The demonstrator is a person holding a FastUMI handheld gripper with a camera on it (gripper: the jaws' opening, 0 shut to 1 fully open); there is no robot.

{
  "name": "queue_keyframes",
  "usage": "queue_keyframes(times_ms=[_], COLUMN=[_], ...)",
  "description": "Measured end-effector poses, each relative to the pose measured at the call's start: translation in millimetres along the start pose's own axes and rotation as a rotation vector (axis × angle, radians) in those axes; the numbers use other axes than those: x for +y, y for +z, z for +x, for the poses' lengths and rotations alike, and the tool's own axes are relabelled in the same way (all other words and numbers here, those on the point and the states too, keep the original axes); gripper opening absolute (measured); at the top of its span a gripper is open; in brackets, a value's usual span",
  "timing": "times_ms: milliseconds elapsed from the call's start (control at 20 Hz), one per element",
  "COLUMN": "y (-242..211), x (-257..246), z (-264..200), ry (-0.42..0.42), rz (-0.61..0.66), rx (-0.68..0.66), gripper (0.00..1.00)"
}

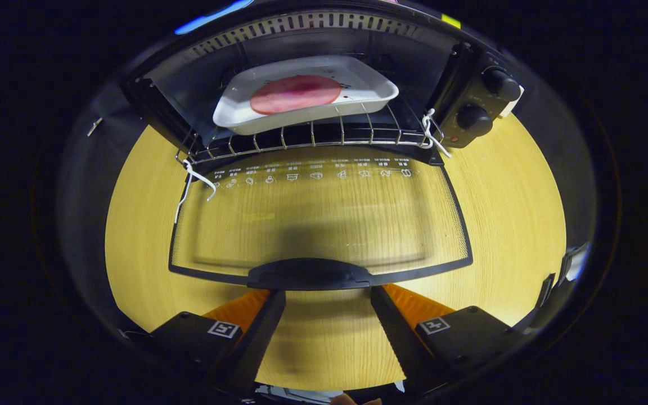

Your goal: Open the toaster oven, put the food inside, and close the toaster oven door.

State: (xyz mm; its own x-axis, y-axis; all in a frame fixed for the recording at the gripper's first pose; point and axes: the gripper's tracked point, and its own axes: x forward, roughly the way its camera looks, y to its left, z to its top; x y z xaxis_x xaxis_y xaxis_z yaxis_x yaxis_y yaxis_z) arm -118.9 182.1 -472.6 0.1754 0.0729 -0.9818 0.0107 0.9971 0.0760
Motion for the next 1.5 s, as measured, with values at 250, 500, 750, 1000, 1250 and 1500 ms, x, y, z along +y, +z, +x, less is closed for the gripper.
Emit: queue_keyframes(times_ms=[250, 500, 750, 1000, 1250, 1500], y=[4, 7, 19, 36, 62, 78], x=[-1, -3, -5, -4, -1, -4], z=[-15, -31, -51, -70, -107, -128], ry=[-0.001, 0.004, 0.014, 0.019, 0.022, 0.018], rz=[-0.018, -0.041, -0.080, -0.106, -0.145, -0.150], rx=[-0.100, -0.181, -0.267, -0.363, -0.476, -0.549], gripper=[0.99, 0.99, 0.99, 0.99, 0.99, 0.99])
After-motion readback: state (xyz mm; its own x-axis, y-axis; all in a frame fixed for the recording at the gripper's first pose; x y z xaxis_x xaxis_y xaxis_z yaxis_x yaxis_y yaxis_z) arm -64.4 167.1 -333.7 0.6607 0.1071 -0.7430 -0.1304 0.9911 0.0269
